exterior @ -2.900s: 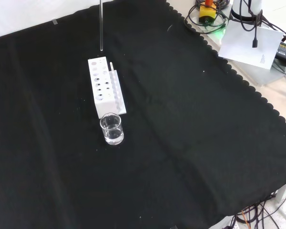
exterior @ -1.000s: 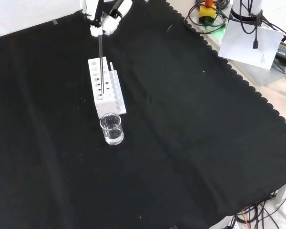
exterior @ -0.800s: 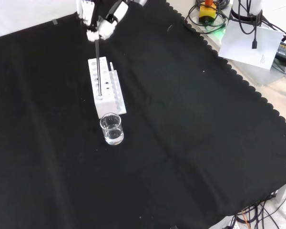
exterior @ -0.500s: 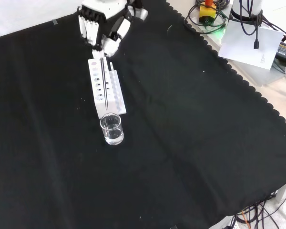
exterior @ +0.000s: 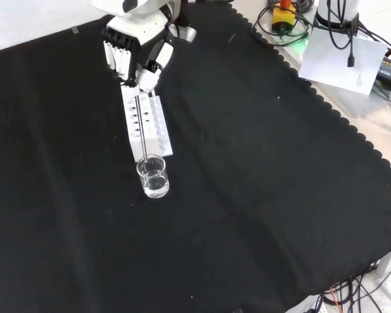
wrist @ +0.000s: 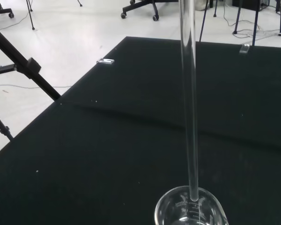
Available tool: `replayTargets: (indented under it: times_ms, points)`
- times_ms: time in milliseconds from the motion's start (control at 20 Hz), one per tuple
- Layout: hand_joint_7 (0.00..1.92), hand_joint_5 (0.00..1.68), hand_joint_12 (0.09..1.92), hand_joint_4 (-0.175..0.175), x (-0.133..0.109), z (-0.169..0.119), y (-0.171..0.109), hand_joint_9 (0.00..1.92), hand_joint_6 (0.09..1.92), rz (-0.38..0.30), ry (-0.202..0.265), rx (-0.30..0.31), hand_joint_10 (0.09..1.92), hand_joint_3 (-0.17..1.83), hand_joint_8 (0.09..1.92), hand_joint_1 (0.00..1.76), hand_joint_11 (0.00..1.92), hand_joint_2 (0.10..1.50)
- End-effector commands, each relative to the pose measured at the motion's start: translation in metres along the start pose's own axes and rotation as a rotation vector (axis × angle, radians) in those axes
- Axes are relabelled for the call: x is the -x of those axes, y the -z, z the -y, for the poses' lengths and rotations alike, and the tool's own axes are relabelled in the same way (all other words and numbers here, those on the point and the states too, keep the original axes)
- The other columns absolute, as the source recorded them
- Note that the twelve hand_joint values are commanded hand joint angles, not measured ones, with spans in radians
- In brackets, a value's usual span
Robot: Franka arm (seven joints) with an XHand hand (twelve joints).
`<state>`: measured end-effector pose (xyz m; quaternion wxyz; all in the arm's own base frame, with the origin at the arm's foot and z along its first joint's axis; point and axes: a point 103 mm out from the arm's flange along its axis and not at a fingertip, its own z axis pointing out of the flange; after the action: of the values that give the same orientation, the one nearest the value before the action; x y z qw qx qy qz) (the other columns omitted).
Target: Stir in the beaker to the left of the white test tube rack with the glass rod.
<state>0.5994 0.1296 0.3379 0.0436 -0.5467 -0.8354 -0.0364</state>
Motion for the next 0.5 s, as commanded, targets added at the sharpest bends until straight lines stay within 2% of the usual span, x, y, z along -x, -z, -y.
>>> replayTargets:
  times_ms: [50,300,500]
  points:
    - [1.16,1.19,1.04,-0.175,0.001,-0.003,-0.01,1.56,0.37,0.003,0.005,-0.011,0.94,-0.17,1.04,1.31,1.35,1.13]
    - [1.16,1.19,1.04,-0.175,-0.002,-0.003,-0.02,1.56,0.37,0.006,0.011,-0.025,0.94,-0.17,1.04,1.31,1.35,1.12]
    - [1.16,1.19,1.04,-0.175,-0.002,-0.006,-0.038,1.56,0.37,0.02,0.002,-0.059,0.94,-0.17,1.05,1.31,1.35,1.12]
